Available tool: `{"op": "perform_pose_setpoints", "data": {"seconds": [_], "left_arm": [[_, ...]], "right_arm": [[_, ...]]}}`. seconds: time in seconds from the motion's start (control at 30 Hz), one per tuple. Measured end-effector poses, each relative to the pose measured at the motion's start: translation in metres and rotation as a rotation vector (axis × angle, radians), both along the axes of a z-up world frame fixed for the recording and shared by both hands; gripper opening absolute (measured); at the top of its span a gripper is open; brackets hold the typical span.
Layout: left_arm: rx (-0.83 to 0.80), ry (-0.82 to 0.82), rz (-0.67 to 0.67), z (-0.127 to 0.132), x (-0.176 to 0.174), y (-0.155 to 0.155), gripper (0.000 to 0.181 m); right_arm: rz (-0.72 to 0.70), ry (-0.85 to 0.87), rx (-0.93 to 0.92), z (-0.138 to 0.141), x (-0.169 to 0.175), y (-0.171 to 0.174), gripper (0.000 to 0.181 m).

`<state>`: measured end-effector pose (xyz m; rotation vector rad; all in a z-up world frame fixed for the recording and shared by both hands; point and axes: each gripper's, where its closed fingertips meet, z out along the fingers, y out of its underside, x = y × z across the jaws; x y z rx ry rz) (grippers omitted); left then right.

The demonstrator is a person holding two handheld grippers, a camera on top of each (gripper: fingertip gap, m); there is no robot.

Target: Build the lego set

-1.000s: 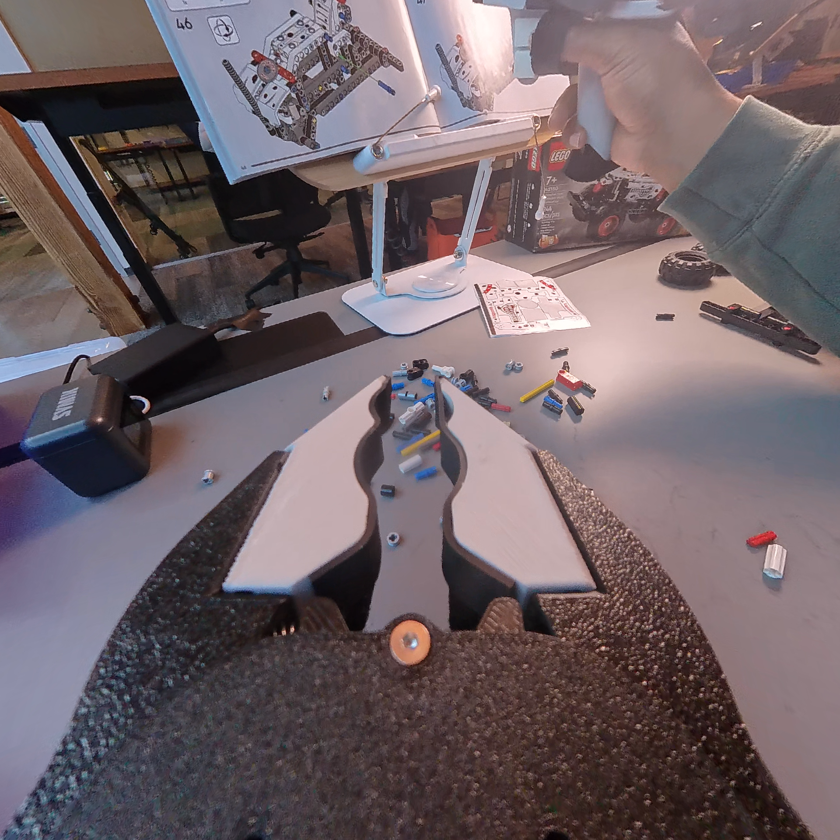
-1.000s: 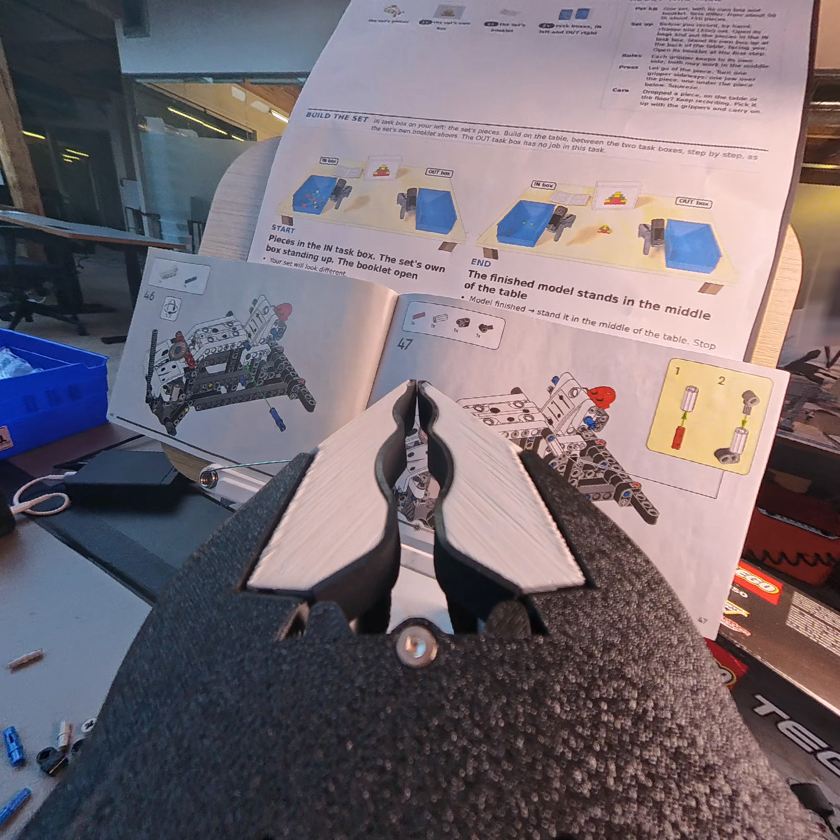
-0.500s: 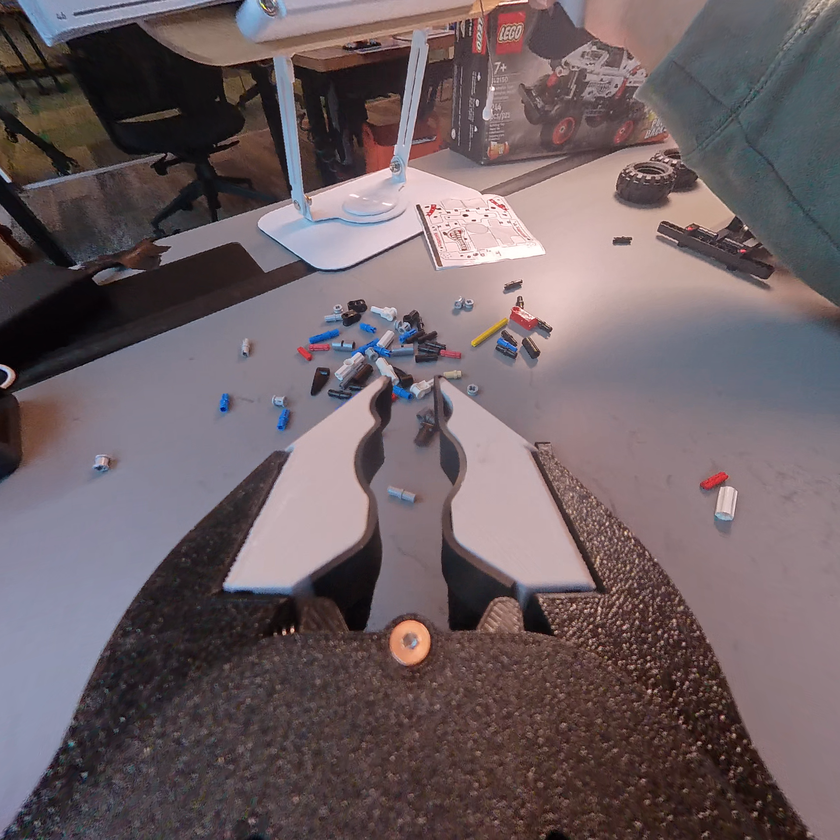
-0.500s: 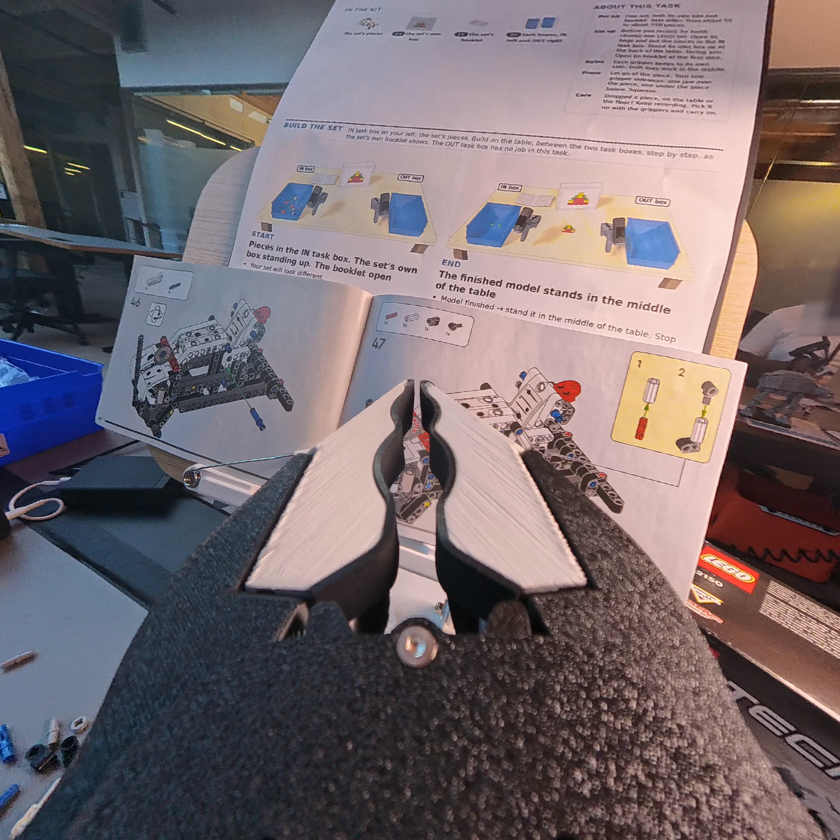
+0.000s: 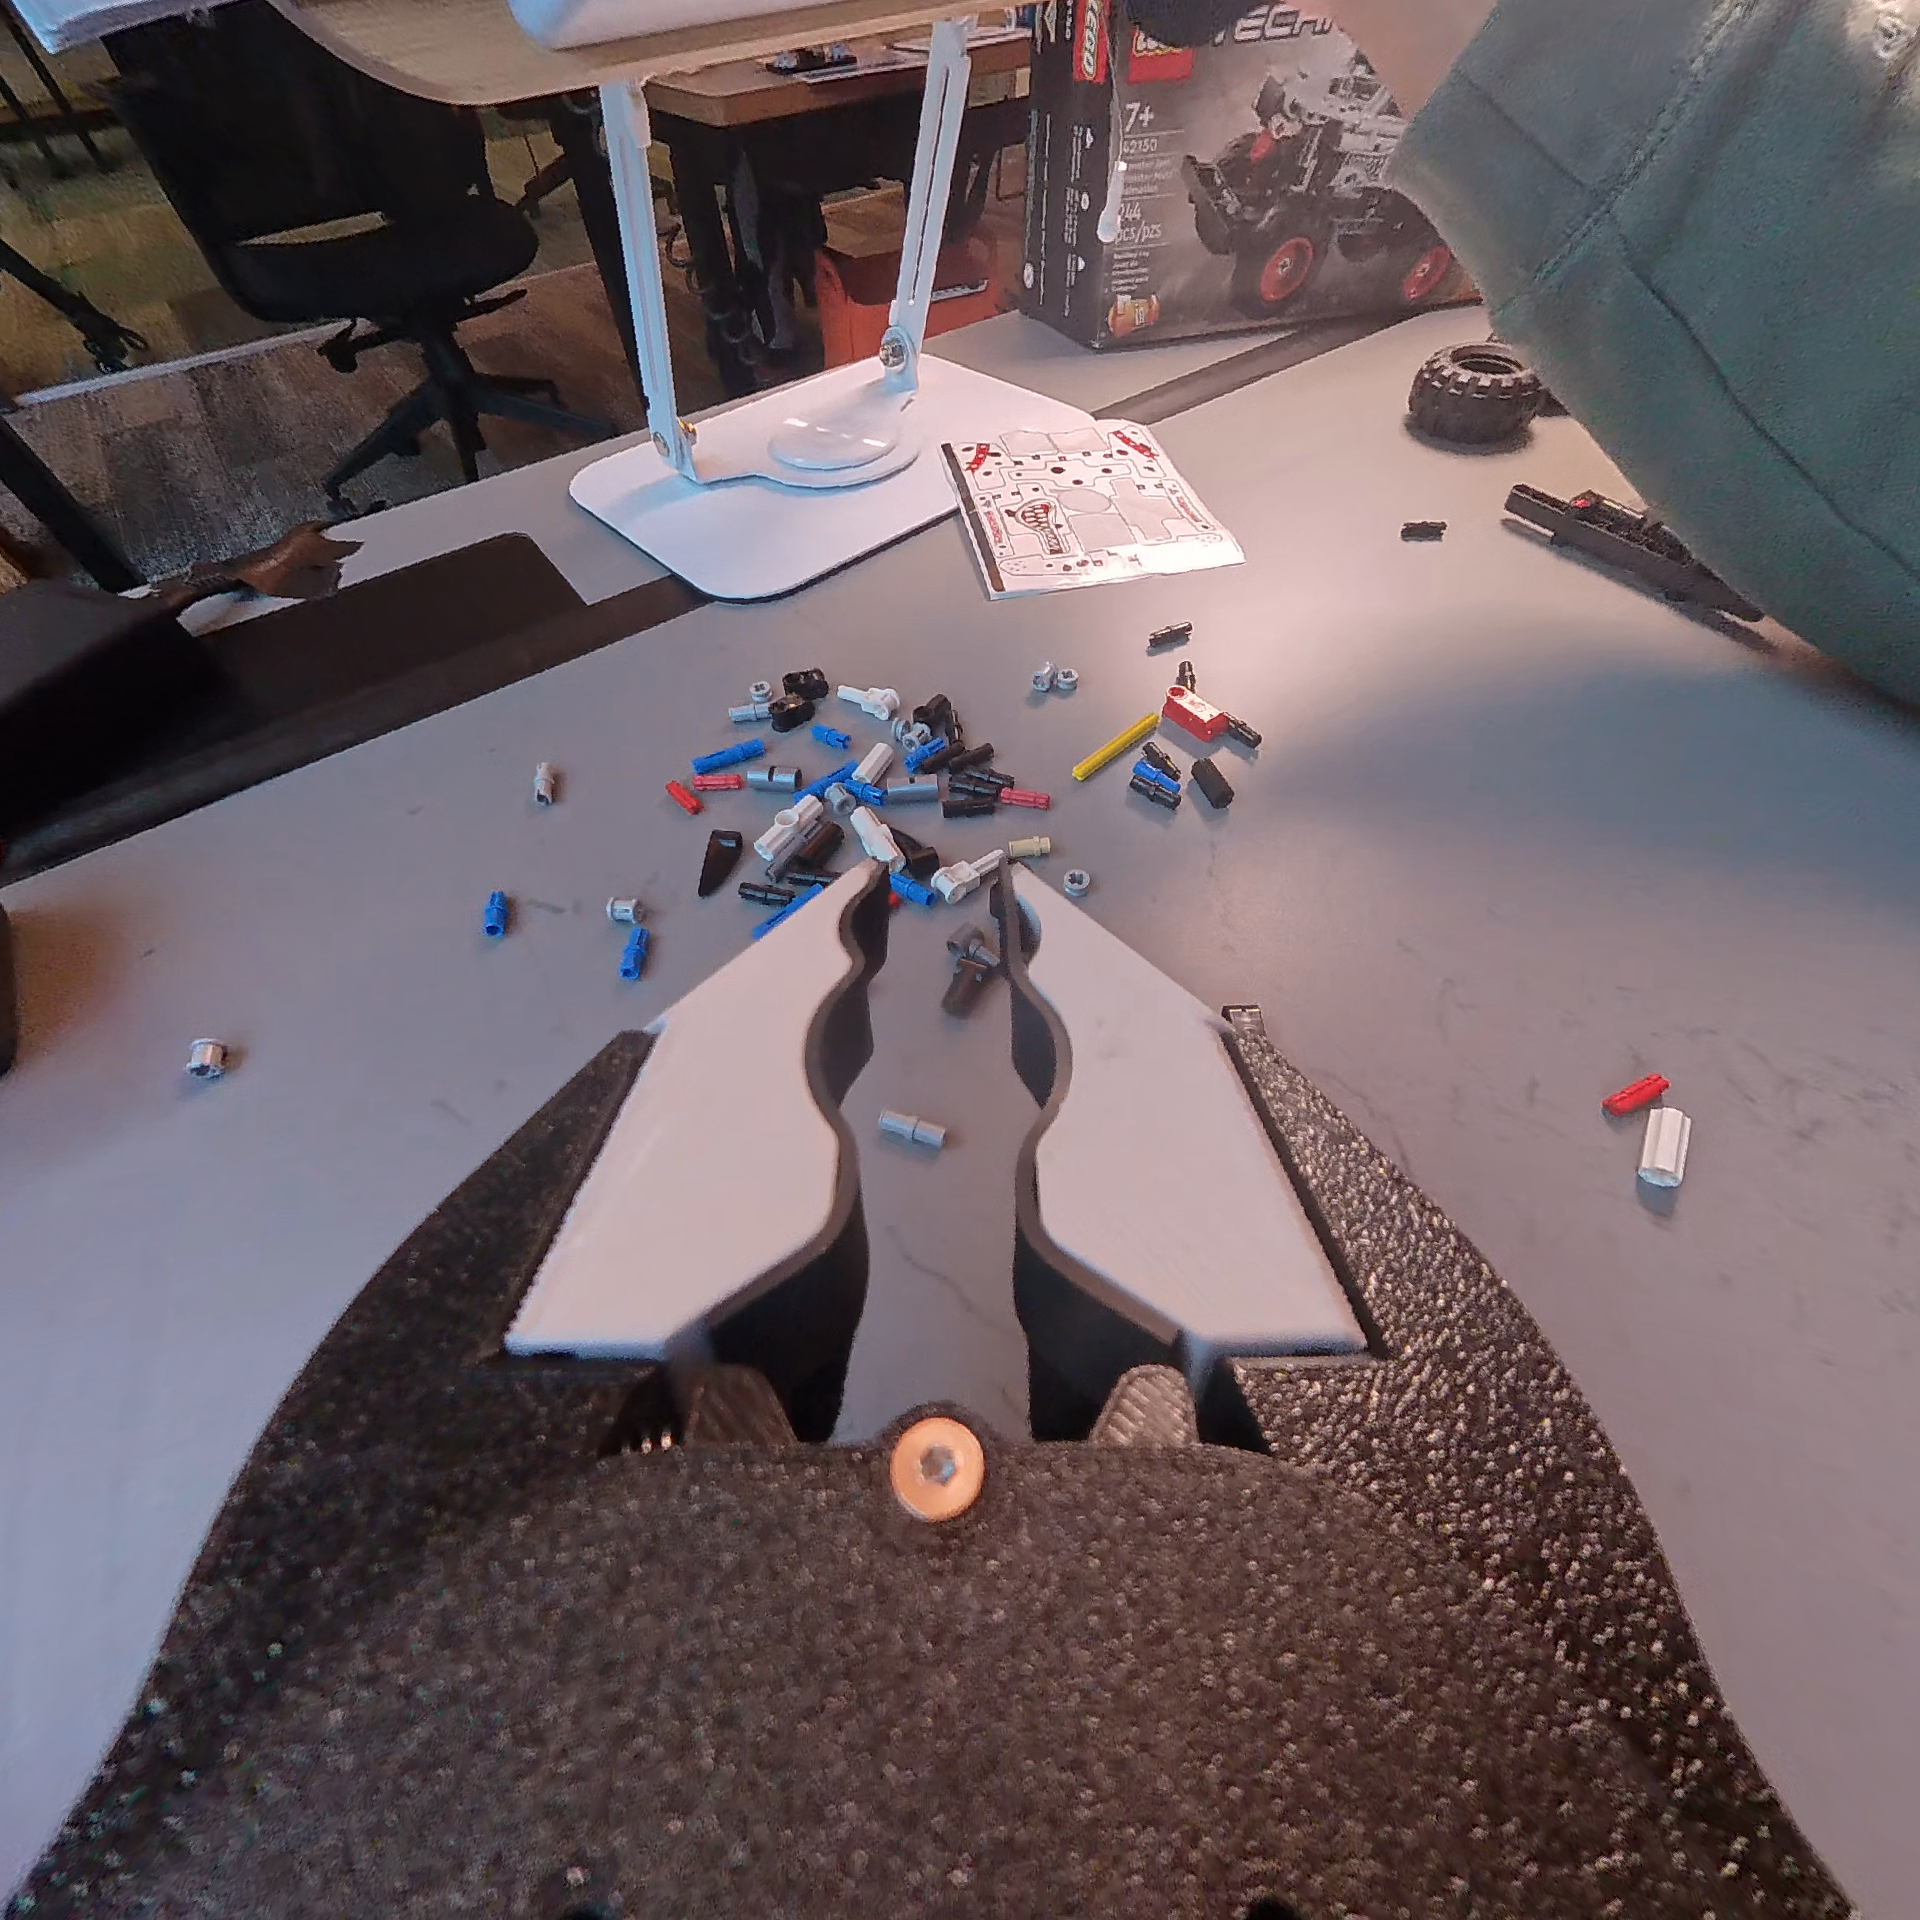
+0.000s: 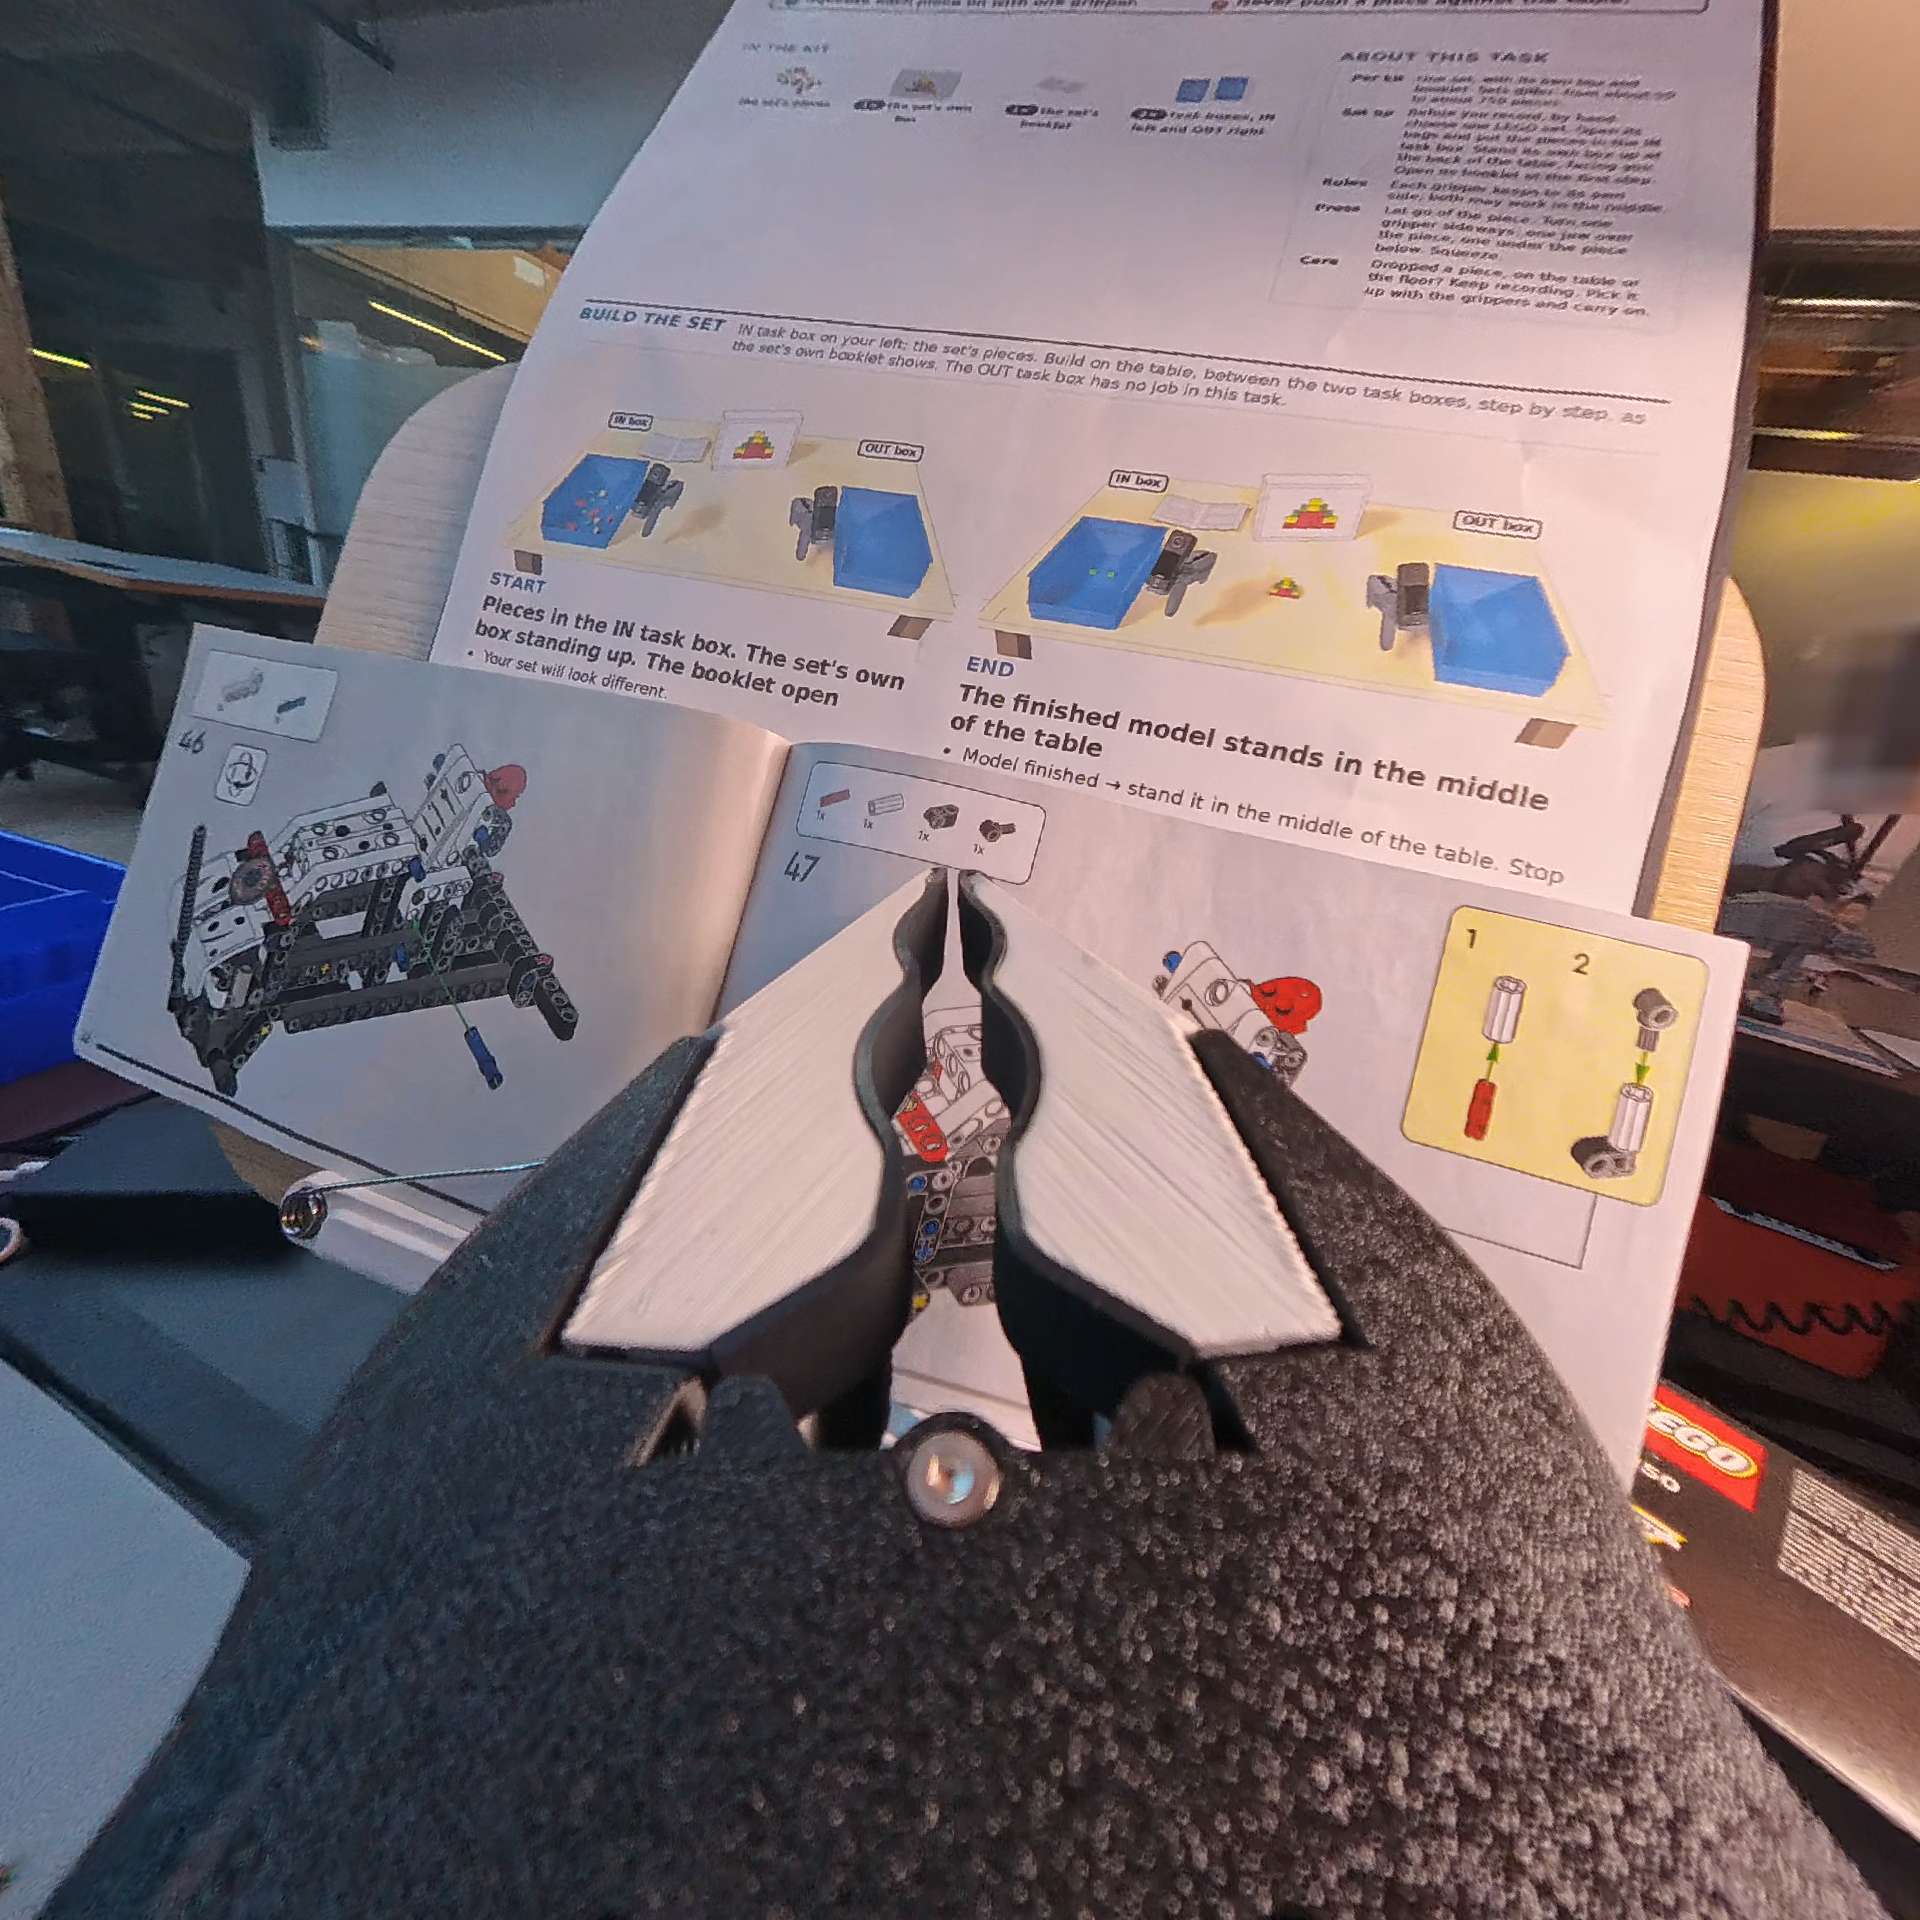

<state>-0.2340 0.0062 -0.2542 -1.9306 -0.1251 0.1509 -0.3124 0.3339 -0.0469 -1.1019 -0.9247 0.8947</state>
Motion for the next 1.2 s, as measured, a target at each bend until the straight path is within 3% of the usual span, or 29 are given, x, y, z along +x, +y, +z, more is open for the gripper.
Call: {"op": "perform_pose_setpoints", "data": {"seconds": [1.2], "left_arm": [[-0.051, -0.059, 0.038, -0.009, -0.010, -0.005, 0.020]], "right_arm": [[-0.001, -0.028, -0.007, -0.008, -0.008, 0.005, 0.002]]}}
